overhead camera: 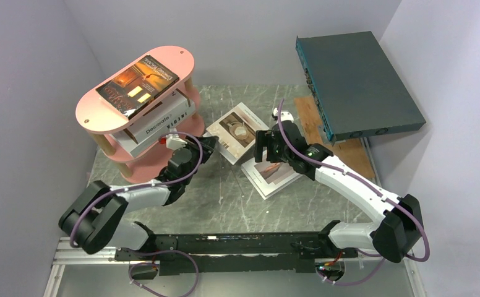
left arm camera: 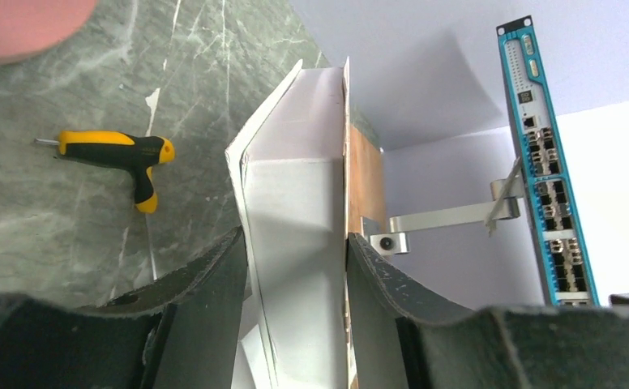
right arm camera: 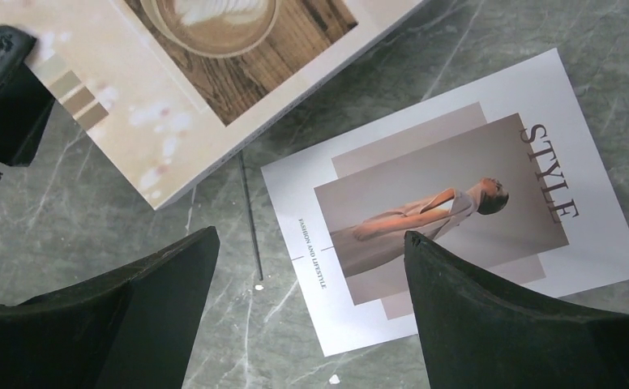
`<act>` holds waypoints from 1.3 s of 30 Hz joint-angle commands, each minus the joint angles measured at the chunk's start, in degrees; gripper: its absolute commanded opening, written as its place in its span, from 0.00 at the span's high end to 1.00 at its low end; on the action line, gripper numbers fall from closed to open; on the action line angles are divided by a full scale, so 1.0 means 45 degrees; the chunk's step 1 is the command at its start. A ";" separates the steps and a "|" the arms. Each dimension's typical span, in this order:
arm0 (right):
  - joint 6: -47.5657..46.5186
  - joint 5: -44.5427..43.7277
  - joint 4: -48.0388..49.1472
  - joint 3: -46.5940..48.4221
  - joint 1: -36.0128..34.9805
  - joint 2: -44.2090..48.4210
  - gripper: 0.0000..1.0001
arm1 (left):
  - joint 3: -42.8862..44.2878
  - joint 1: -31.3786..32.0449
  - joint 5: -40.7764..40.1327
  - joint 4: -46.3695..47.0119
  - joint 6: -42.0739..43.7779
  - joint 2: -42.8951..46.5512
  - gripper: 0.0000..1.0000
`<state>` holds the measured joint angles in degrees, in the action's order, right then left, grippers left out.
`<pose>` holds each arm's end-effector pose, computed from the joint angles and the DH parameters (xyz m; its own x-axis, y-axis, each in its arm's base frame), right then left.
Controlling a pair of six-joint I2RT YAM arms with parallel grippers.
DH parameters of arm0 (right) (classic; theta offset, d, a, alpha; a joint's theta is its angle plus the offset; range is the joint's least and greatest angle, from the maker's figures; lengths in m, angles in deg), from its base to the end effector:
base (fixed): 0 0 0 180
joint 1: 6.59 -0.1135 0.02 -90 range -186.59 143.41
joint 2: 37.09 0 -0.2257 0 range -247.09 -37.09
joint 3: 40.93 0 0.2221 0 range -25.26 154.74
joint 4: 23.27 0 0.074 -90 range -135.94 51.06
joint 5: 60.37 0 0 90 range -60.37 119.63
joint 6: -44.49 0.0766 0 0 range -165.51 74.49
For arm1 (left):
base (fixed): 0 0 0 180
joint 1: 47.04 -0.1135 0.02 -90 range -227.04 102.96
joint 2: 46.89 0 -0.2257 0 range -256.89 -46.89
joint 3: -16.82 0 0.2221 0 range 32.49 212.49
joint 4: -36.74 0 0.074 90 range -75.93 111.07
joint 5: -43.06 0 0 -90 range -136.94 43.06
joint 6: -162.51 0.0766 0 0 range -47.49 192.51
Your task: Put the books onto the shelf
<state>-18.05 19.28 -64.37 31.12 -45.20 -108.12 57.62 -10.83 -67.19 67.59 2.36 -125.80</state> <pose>0.2297 0.1658 0.2347 -0.6800 0.0375 -0.7323 -0.2174 0.9435 0.2502 0.2545 -0.1535 0.1795 -0.2954 -0.8774 -0.3780 -0.0018 0.3961 -0.9182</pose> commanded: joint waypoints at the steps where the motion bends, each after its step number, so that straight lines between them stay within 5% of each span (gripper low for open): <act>1: -0.0140 -0.0291 -0.0244 0.1342 -0.0011 0.0293 0.12 | 0.0294 0.0031 0.0140 -0.1552 0.1045 0.1356 1.00; 17: 0.0521 -0.0097 -0.2031 0.4902 0.0822 0.0218 0.00 | 0.2839 0.0072 0.2495 -0.6802 0.3190 0.6330 1.00; 24: 0.1093 0.2004 -0.0926 0.4911 0.1306 0.1438 0.00 | 0.4324 0.0069 0.1982 -0.7887 0.3843 0.7654 1.00; 30: 0.2347 0.4064 0.1302 0.3848 0.1557 0.2486 0.00 | 0.5298 0.0064 0.1473 -0.8316 0.4312 0.8146 1.00; 39: 0.5816 0.7798 0.8690 0.0588 0.1888 0.2404 0.00 | 0.5613 0.0022 0.0977 -0.8304 0.4643 0.9324 1.00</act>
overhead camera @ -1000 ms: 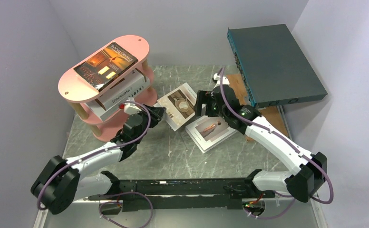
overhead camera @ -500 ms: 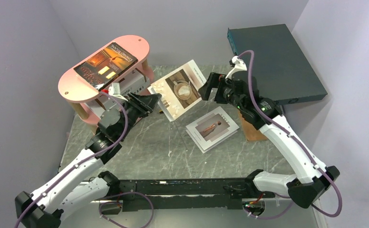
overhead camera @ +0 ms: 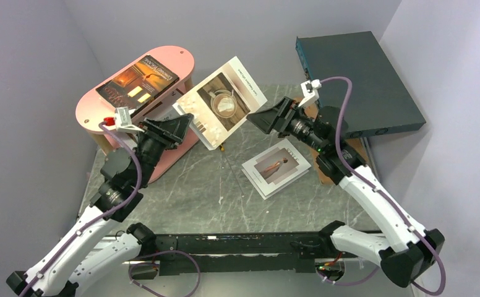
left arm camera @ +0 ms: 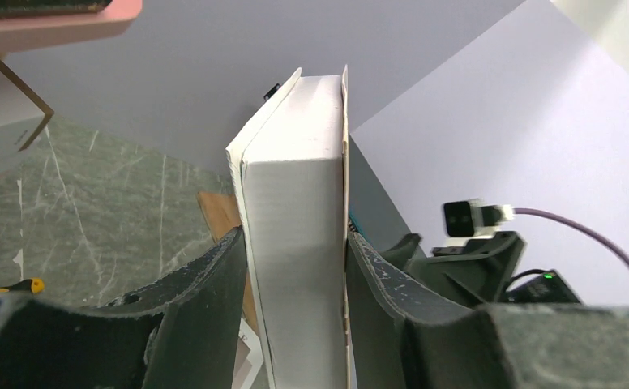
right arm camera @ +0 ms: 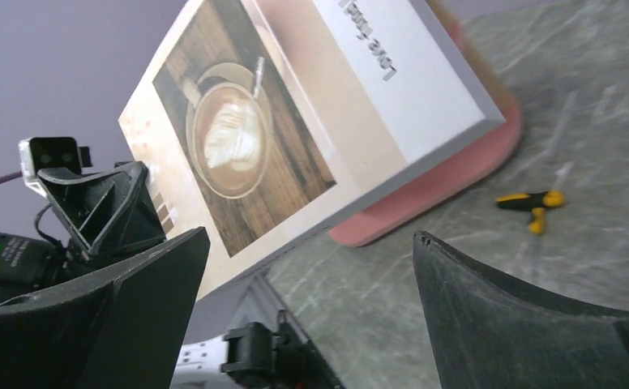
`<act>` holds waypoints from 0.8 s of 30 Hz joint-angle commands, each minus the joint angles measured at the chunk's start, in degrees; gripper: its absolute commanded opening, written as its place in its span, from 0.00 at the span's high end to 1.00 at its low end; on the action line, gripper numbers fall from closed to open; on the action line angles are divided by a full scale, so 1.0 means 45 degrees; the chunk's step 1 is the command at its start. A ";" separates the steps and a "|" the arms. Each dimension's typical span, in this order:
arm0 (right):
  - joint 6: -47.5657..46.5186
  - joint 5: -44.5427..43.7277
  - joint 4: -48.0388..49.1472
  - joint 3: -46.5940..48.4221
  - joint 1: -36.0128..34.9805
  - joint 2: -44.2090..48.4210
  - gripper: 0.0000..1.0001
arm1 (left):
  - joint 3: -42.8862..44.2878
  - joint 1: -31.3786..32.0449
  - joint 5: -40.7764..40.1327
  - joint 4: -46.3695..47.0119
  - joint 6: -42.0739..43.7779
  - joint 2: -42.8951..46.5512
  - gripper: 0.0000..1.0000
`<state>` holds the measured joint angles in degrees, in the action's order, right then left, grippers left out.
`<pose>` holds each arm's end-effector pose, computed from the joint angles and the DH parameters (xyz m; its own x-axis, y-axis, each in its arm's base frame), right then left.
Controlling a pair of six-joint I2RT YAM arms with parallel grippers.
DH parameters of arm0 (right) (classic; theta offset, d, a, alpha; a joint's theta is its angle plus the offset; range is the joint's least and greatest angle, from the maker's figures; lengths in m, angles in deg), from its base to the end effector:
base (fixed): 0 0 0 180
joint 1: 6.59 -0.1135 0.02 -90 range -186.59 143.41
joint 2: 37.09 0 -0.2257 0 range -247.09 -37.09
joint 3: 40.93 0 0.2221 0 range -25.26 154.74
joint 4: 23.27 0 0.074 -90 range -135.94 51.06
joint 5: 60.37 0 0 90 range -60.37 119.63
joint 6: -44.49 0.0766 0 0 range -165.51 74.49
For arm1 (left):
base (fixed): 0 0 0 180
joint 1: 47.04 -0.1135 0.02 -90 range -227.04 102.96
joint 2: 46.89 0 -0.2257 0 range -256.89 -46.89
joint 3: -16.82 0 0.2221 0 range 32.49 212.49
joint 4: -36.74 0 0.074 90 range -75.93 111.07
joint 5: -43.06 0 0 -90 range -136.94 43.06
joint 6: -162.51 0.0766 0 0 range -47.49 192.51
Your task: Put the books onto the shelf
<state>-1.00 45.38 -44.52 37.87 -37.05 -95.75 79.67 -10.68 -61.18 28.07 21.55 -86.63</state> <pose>0.2126 0.1491 0.3799 -0.5179 0.4781 -0.7093 -0.5031 0.5004 0.7047 0.1676 -0.1000 0.3819 -0.1708 -0.8091 -0.5623 0.3971 0.4658 -0.7908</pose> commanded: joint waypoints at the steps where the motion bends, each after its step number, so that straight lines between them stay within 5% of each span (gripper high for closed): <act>1: 0.2443 0.2185 0.4909 -0.1116 0.0070 -0.0491 0.00 | 0.0811 0.0004 -0.0369 0.0385 0.0435 0.0724 1.00; 12: 0.5278 0.3435 1.0727 -0.2238 -0.0047 -0.2239 0.00 | 0.0864 -0.0011 -0.0259 0.0346 0.0181 0.1267 1.00; 16: 0.5313 0.3400 1.1146 -0.1910 -0.0439 -0.2747 0.02 | 0.0772 -0.0005 -0.0249 0.0429 0.0048 0.1283 1.00; 24: 0.5696 0.3353 1.2016 -0.1740 -0.0740 -0.3292 0.45 | 0.0721 -0.0021 -0.0328 0.0296 -0.0072 0.1380 1.00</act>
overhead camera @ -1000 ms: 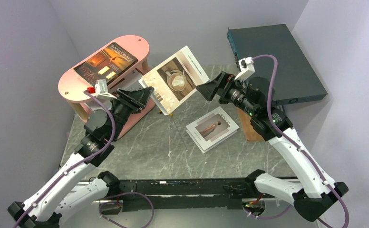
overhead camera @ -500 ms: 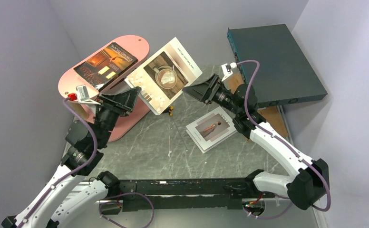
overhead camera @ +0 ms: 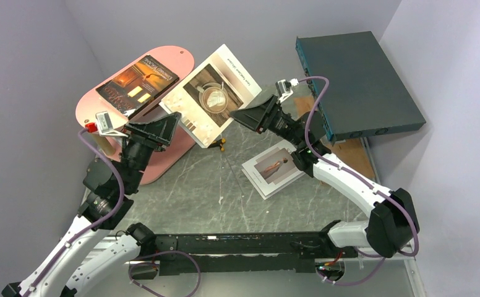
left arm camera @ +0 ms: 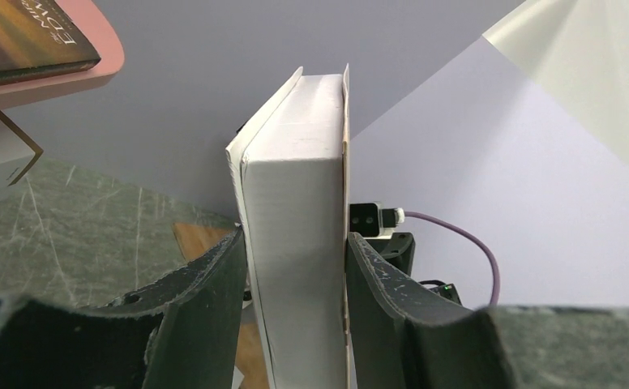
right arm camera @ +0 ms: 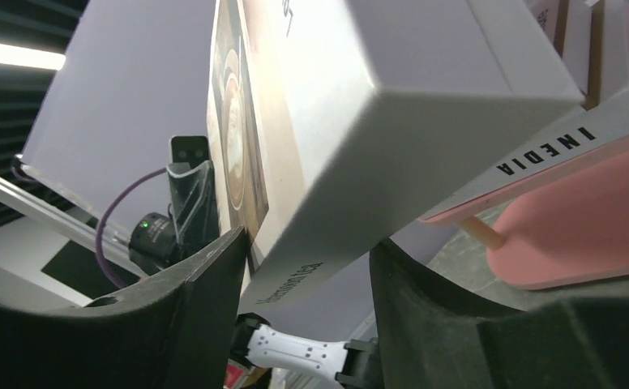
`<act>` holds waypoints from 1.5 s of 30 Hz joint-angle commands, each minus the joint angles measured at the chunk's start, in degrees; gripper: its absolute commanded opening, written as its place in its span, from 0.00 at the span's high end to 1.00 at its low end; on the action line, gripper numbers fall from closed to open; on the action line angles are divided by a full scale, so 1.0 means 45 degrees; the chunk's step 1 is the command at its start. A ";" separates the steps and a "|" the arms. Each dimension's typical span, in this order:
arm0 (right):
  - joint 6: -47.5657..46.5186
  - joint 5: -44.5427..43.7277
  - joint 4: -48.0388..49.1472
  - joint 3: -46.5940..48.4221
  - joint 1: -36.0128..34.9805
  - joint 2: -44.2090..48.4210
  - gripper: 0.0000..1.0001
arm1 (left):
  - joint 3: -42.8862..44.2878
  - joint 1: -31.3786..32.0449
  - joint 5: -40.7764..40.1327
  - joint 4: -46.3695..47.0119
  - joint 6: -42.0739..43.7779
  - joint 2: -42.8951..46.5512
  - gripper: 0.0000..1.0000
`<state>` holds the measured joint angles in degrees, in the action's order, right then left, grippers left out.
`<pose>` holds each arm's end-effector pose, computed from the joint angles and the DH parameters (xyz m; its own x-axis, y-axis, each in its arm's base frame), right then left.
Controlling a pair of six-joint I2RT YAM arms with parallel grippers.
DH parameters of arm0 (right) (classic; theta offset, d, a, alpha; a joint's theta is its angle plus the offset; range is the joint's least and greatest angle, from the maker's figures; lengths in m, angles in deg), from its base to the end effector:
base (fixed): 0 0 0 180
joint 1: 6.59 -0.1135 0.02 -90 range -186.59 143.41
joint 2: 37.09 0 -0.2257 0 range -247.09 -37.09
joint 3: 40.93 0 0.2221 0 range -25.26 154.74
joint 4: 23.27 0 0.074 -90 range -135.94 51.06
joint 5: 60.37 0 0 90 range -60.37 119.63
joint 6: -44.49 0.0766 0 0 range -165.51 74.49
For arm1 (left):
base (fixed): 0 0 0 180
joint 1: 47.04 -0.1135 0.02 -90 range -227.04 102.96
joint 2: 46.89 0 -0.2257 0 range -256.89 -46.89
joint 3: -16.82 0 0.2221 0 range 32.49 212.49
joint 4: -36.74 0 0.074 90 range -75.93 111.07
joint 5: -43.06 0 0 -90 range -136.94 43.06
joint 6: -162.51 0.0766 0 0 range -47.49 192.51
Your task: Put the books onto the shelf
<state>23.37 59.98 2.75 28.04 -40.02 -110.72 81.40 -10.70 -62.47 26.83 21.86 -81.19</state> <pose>0.2359 0.2021 0.3630 -0.7003 0.5023 -0.5072 -0.5964 -0.0211 0.8024 0.1442 -0.0806 0.4041 -0.1074 -0.8460 -0.5223 0.4506 0.4269 -0.7840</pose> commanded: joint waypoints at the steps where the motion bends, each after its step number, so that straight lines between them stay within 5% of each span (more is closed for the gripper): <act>1: 0.0281 0.0032 0.1537 0.0423 -0.0089 0.0033 0.47 | 0.0355 -0.0009 -0.0035 0.0531 -0.0134 0.0171 1.00; 8: 0.0497 -0.0121 0.1886 0.0526 -0.0091 -0.0087 0.68 | 0.0363 -0.0026 -0.0125 0.0176 -0.0271 0.0255 0.94; 12: 0.0408 -0.0240 0.1757 0.0573 -0.0065 -0.0047 0.77 | 0.0408 -0.0027 -0.0447 -0.0321 -0.0343 0.0354 0.37; 14: 0.0087 -0.0345 0.1160 0.0647 -0.0050 0.0115 0.82 | 0.0553 -0.0015 -0.0779 -0.0750 -0.0195 0.0445 0.25; 18: -0.1022 -0.0611 -0.1724 0.1398 -0.0051 0.0300 1.00 | 0.1180 -0.0012 -0.1468 -0.1814 0.0638 0.0851 0.19; 25: -0.2327 -0.0780 -0.4897 0.1386 -0.0046 0.0487 1.00 | 0.3011 -0.0022 -0.2401 -0.3593 0.2696 0.1497 0.18; 33: -0.2387 -0.0705 -0.5654 -0.0090 -0.0057 0.0753 1.00 | 0.4531 -0.0012 -0.3338 -0.4862 0.3853 0.1724 0.15; 45: -0.1353 -0.0839 -0.5890 0.0245 -0.0222 -0.0648 1.00 | 0.3820 -0.0016 -0.4017 -0.4917 0.3745 0.2275 0.15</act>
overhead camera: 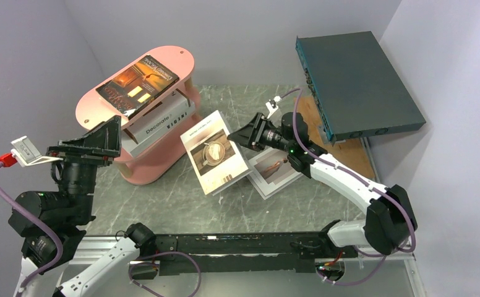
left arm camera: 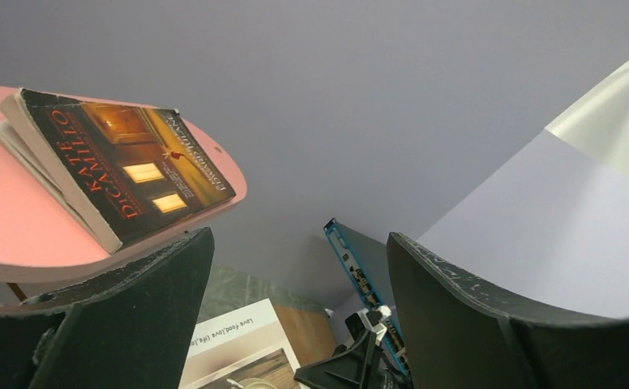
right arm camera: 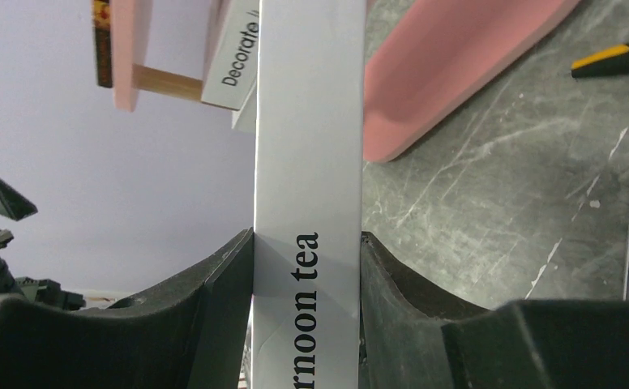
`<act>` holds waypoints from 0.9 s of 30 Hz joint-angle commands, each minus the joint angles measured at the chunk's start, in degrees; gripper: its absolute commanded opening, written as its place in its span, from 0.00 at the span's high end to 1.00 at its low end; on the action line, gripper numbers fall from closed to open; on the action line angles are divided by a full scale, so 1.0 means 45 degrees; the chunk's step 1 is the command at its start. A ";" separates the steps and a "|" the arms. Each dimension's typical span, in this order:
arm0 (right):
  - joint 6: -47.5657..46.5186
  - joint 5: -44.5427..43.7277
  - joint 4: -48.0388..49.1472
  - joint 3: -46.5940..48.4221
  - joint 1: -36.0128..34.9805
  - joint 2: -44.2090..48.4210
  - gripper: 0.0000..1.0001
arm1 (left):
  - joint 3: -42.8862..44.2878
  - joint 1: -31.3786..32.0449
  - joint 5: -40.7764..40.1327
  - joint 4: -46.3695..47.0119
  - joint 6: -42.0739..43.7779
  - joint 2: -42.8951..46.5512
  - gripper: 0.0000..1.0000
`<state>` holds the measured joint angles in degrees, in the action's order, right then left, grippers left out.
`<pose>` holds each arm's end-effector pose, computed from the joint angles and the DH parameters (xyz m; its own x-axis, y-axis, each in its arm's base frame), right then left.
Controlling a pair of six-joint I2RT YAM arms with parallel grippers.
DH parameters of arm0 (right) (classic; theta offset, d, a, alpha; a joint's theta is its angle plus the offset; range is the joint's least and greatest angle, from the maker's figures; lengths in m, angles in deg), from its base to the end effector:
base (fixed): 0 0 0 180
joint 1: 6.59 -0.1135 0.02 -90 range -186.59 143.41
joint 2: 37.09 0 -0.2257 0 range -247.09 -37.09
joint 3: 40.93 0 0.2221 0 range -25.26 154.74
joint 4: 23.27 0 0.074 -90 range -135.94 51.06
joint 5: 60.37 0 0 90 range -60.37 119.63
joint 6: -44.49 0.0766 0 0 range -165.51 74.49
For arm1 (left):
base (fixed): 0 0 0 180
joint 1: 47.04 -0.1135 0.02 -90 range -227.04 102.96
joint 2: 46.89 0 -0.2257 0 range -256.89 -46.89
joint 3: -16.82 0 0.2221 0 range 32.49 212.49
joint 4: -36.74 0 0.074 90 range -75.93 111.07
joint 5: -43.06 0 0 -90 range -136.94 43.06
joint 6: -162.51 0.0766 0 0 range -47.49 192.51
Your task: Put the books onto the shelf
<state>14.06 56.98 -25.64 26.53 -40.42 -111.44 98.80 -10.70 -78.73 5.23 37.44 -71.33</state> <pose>0.2461 0.2073 0.2813 -0.8189 0.3732 -0.4361 -0.3260 0.3231 0.8885 0.0712 -0.0023 0.4553 0.2190 -0.7674 -0.6026 0.3033 0.6405 -0.7055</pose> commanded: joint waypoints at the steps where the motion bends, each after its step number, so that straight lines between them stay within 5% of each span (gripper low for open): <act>1: 0.0987 -0.0284 0.0440 0.0596 -0.0215 -0.0700 1.00 | 0.0002 -0.0017 -0.0478 -0.0263 0.0258 -0.0005 0.15; 9: 0.3707 -0.1725 0.2347 0.0488 -0.0835 -0.2715 1.00 | 0.0629 -0.0018 -0.0165 -0.0738 0.0492 -0.0466 0.14; 27: 0.4539 -0.4607 0.3025 0.3620 -0.1611 -0.6945 1.00 | 0.0955 -0.0013 -0.0541 -0.1456 0.0583 0.0090 0.14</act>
<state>32.46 41.53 -17.57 38.31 -46.73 -139.81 101.27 -10.70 -80.30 -0.76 38.95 -71.81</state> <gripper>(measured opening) 0.487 0.854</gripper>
